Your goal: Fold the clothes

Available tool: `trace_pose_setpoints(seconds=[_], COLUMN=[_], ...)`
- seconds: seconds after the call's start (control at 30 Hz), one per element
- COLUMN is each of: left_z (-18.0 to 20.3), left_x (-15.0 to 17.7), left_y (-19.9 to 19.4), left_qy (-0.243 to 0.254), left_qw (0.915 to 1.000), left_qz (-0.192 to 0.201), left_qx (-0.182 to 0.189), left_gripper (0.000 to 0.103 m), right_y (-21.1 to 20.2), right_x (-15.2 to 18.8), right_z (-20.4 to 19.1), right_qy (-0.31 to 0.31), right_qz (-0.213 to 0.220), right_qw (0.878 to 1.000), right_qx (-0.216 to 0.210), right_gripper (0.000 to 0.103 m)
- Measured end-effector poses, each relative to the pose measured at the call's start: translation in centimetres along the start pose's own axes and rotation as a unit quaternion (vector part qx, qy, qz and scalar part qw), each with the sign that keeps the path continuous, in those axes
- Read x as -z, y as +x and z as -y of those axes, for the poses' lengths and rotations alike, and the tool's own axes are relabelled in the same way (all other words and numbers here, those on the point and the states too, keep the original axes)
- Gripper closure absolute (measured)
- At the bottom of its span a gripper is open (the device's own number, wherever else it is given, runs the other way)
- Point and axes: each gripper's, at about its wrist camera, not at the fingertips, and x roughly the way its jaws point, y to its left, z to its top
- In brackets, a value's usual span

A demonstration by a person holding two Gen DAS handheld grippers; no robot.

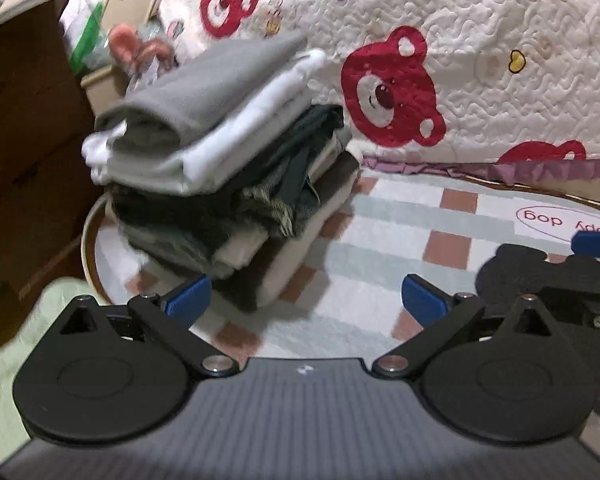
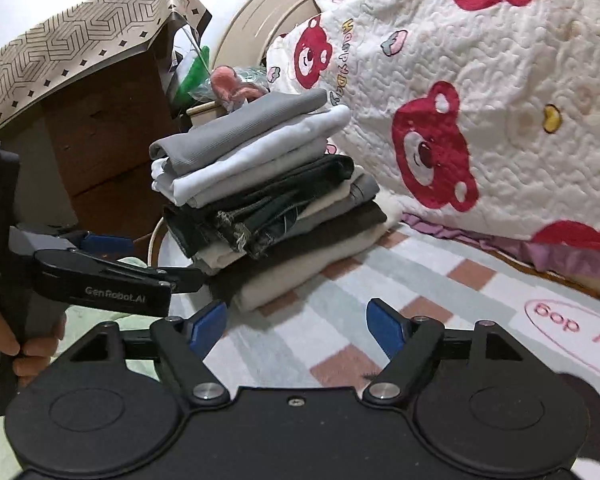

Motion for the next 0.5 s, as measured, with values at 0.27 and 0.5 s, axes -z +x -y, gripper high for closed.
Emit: trace_pose_setpoints(seconds=[0.27,0.5], left_z=[1.7,2.5], left_x=[3.5,5.7], left_y=[-1.6,-3.7], left_qy=[0.013,0.073], left_qw=[0.9989,0.9955], left_qz=[-0.045,-0.059], left_qx=[-0.004,-0.015], left_gripper=[0.0,0.0], right_y=[-4.1,-7.0], right_x=[3.0,5.3], right_z=[0.4,-0.3], right_qy=[0.029,0.043], right_qz=[0.028,0.037], right_qw=[0.999,0.998], right_qx=[0.02,0.02], right_gripper=[0.022,0.022])
